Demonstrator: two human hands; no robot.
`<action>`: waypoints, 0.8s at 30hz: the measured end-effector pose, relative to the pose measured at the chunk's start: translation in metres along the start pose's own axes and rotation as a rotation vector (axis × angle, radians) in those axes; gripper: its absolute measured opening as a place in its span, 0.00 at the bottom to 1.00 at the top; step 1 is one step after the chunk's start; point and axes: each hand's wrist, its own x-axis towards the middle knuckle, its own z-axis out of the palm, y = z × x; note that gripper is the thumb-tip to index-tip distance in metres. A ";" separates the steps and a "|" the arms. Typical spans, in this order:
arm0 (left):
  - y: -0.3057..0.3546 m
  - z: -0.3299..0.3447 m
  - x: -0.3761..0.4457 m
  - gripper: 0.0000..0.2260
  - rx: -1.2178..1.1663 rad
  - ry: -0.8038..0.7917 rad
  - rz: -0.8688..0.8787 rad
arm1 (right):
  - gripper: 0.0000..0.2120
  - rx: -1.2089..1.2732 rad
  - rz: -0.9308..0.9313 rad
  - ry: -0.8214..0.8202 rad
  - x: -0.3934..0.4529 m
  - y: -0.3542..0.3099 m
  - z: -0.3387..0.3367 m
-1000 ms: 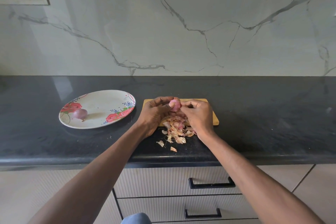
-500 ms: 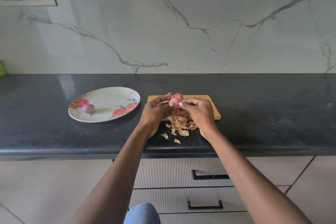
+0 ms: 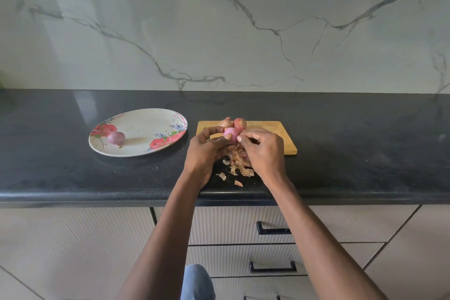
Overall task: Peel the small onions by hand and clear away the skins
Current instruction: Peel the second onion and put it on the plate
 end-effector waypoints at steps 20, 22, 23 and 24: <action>-0.004 -0.001 0.000 0.10 0.116 0.010 0.033 | 0.10 -0.142 0.093 -0.035 -0.001 0.004 0.009; -0.003 -0.001 0.000 0.09 0.104 0.018 0.018 | 0.08 -0.107 0.132 -0.016 0.000 0.005 0.004; -0.002 -0.001 0.000 0.10 0.099 0.017 0.011 | 0.05 -0.090 0.138 -0.004 0.001 0.004 0.002; 0.000 0.000 -0.001 0.11 0.098 0.013 0.005 | 0.03 -0.064 0.134 0.010 0.001 0.003 -0.001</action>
